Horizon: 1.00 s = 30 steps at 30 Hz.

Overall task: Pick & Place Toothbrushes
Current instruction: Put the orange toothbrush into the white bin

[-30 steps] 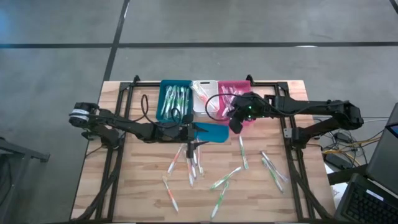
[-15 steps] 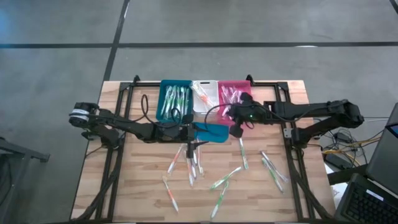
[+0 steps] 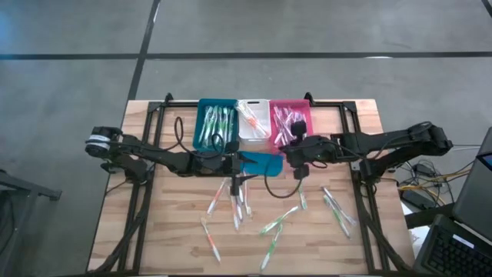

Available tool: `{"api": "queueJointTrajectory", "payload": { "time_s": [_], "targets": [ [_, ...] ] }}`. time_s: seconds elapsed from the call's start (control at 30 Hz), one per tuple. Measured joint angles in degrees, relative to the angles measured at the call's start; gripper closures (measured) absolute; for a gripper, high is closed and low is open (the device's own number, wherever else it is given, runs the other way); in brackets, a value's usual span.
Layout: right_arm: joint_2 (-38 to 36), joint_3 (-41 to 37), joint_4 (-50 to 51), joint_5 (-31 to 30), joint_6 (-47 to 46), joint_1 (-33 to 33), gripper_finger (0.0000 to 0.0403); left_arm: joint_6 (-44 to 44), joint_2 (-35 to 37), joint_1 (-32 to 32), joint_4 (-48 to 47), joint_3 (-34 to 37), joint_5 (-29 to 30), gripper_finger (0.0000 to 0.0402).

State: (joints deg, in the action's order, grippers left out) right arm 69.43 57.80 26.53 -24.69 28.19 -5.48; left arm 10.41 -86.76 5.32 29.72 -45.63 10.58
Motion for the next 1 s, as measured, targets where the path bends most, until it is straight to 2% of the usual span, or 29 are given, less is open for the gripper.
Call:
{"api": "queueJointTrajectory", "payload": {
  "time_s": [0.2,0.43,0.7,0.83,1.0],
  "targets": [
    [-0.2,0.0,5.1,-4.4,9.2,-3.0,0.0394,0.0,0.0,0.0,-0.5,0.0,0.0,0.0183],
    [-0.4,0.0,8.5,-4.6,9.1,-7.2,0.0394,0.0,0.0,0.0,-0.8,0.0,0.0,0.0183],
    [-0.8,0.0,15.8,-6.9,-7.6,-14.3,0.0394,0.1,0.0,0.0,-0.8,0.0,0.0,0.0183],
    [-0.7,0.0,16.0,-7.3,-14.8,-16.9,0.0394,0.1,0.0,0.0,-0.9,0.0,0.0,0.0183],
    [-0.7,0.0,17.8,-7.4,-20.0,-19.9,0.0394,0.4,0.0,0.0,-0.3,0.0,-0.4,0.0183]
  ]
}}
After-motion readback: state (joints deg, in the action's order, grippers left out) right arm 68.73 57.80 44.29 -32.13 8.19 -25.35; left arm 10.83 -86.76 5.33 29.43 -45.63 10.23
